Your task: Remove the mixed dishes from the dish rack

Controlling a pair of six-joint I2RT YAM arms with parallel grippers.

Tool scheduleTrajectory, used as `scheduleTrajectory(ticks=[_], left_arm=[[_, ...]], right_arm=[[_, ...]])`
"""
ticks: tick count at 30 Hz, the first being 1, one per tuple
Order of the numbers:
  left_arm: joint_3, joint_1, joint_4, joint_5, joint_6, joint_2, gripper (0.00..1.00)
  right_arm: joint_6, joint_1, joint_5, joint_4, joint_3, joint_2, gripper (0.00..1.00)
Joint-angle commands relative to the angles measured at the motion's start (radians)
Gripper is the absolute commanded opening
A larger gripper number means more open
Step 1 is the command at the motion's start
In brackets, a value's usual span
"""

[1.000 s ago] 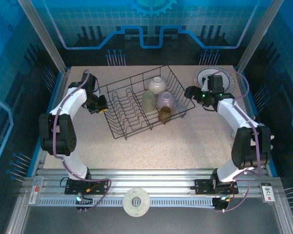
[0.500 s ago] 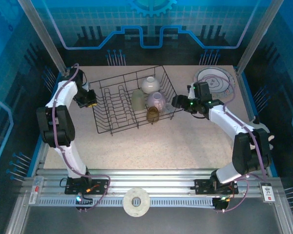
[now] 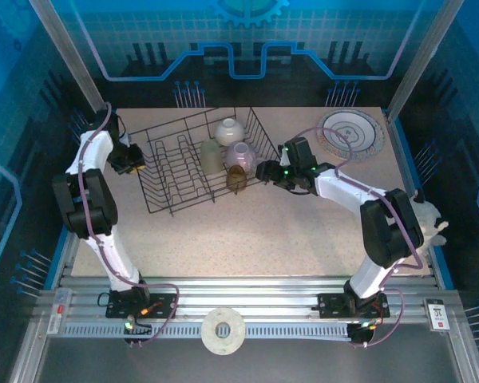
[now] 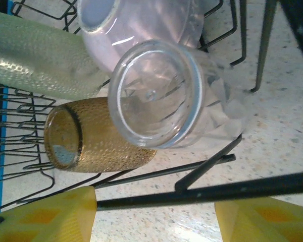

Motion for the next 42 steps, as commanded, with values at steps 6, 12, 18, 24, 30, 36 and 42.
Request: scheduleTrajectory(ticks=[6,12,18,24,30,36,42], left_arm=[[-0.011,0.037,0.069,-0.06,-0.108,-0.06,0.67],[-0.1,0.031,0.106,-0.128,-0.143,-0.228,0.98],[-0.199,-0.002,0.127,-0.11,-0.159,-0.474,0.99],[-0.241,-0.146,0.144,0.013,-0.119,-0.639,0.99],[-0.181,-0.401,0.139,-0.016,0.022,-0.59,0.99],[-0.062,-0.546,0.085,-0.072,0.114,-0.401,0.99],[0.076,-0.6,0.058,-0.213,0.119,-0.205,0.96]], right_arm=[[0.053,-0.022,0.036,0.009,0.027,-0.014,0.67],[0.027,-0.053,0.078,-0.014,-0.009,-0.109,0.86],[-0.011,-0.094,0.092,-0.055,-0.045,-0.252,1.0],[-0.048,-0.124,0.064,-0.102,-0.109,-0.43,1.0],[-0.044,-0.135,0.025,-0.128,-0.223,-0.642,1.0],[-0.064,-0.144,-0.02,-0.225,-0.337,-0.881,1.0],[-0.055,-0.143,-0.054,-0.338,-0.413,-1.096,1.0]])
